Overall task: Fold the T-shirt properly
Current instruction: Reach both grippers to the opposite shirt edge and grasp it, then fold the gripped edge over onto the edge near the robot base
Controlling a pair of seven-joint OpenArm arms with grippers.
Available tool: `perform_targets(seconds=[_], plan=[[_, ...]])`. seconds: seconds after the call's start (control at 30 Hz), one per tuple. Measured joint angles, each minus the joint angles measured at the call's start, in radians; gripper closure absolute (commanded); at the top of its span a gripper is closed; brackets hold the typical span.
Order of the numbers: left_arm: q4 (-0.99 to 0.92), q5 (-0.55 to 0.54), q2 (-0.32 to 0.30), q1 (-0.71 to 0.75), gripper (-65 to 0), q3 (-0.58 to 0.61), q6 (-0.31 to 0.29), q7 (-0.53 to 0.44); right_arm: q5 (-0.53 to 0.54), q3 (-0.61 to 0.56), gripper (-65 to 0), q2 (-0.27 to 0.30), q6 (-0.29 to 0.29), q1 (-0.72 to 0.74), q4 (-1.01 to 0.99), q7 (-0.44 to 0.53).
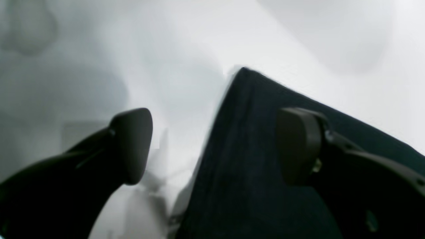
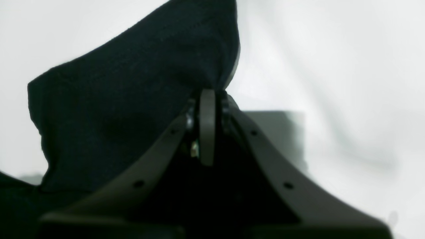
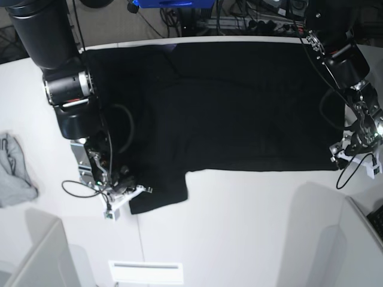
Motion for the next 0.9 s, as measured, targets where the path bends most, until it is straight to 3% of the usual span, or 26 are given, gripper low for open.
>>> perform_targets(seconds=[0.23,0.43,0.73,0.8,0.9], plan=[[-0.183,-0.010,-0.014,-0.107,-55.6,0.126,-0.004,-0.109,0.002,0.000,0.0,-0.001,-0.006,0.000,0.000,0.000],[-0.324,0.000,-0.030,-0.162,-55.6,0.130,0.006,-0.139,0.002,0.000,0.0,0.000,-0.006,0.000,0.000,-0.001],[-0.351,0.000,-0.027,-0.162,-55.1,0.137,0.004,-0.211,0.015,0.000,0.0,-0.001,-0.006,0.000,0.000,-0.002],[-0.351,0.000,-0.026,-0.161,-50.7,0.137,0.004,-0.213,0.015,0.000,0.0,-0.001,-0.006,0.000,0.000,-0.004],[-0.351,0.000,-0.026,-0.160,-34.6,0.137,0.003,-0.211,0.015,0.000,0.0,-0.001,-0.003,0.000,0.000,-0.004]])
